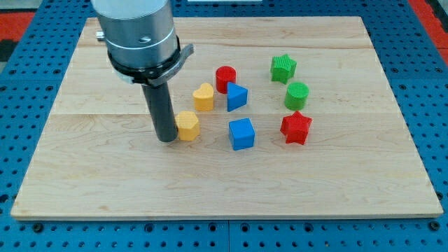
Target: Slide the blue cube below the blue triangle
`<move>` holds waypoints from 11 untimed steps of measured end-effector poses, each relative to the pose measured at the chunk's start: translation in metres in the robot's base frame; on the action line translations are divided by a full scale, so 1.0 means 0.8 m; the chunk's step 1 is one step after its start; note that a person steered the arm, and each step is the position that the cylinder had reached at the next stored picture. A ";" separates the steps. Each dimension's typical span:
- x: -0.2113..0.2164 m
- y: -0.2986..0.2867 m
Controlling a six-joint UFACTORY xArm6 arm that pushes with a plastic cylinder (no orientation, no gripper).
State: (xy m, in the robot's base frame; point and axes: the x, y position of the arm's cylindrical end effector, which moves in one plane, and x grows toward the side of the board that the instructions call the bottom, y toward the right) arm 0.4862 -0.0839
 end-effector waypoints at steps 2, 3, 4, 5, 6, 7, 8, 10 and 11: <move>-0.006 0.046; 0.031 0.044; 0.065 0.064; 0.066 0.107; 0.062 0.121; 0.051 0.136; 0.034 0.138; -0.004 0.131; 0.040 0.145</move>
